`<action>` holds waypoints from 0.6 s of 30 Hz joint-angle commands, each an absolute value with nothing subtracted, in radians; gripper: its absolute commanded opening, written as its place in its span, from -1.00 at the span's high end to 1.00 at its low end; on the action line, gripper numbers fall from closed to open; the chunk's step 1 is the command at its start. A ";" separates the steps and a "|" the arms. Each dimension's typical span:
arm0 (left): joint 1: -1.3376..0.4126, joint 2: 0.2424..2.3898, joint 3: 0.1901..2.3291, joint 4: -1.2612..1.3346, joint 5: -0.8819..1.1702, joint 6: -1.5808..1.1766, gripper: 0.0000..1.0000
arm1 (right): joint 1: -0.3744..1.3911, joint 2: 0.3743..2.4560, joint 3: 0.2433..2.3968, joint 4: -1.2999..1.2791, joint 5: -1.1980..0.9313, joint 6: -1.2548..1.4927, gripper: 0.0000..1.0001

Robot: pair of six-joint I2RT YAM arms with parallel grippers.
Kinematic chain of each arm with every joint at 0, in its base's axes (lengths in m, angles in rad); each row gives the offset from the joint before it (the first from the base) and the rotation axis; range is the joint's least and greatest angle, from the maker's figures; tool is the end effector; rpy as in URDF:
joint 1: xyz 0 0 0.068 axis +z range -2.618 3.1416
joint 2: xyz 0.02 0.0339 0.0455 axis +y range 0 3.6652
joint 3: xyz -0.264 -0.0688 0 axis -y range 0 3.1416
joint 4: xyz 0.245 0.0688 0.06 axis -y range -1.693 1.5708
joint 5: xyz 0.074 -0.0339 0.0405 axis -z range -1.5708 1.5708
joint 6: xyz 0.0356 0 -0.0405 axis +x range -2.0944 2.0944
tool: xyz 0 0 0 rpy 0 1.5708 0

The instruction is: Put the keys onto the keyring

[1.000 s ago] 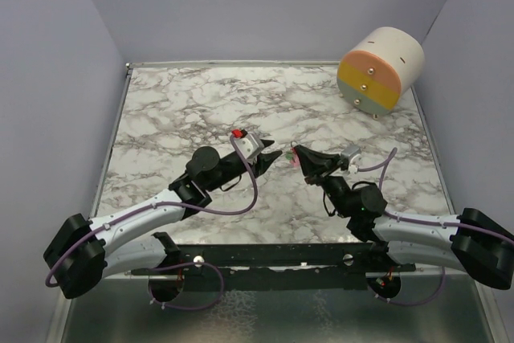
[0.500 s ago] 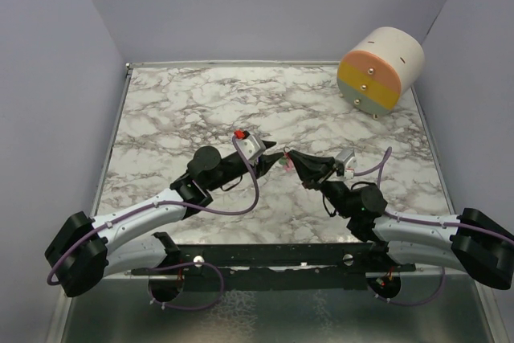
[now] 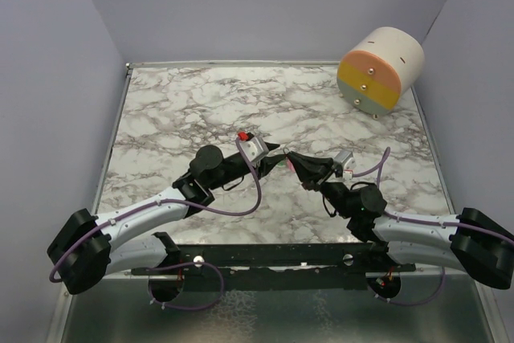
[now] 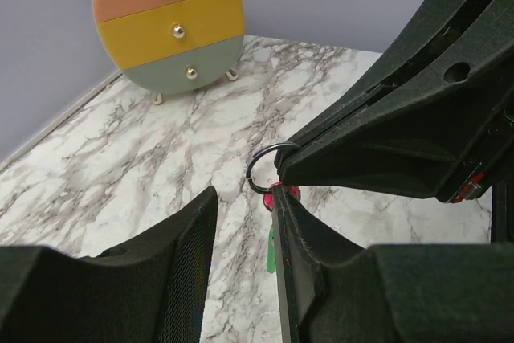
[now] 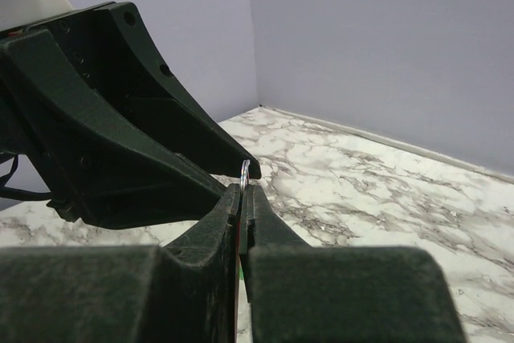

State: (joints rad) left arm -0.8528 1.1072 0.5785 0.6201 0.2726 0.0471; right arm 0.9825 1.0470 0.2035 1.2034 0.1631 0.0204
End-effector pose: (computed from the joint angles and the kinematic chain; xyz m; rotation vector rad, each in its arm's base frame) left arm 0.1583 -0.1958 0.2877 0.8696 1.2734 -0.8475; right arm 0.1146 0.1613 0.2374 -0.4454 1.1707 0.7747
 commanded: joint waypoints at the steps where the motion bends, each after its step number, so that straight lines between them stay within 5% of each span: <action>1: -0.854 1.114 0.612 0.650 0.294 0.058 0.29 | 0.988 1.055 0.193 1.221 0.126 0.012 0.99; 18: -0.853 1.061 0.600 0.651 0.258 0.060 0.27 | 0.989 1.055 0.174 1.219 0.131 0.022 0.99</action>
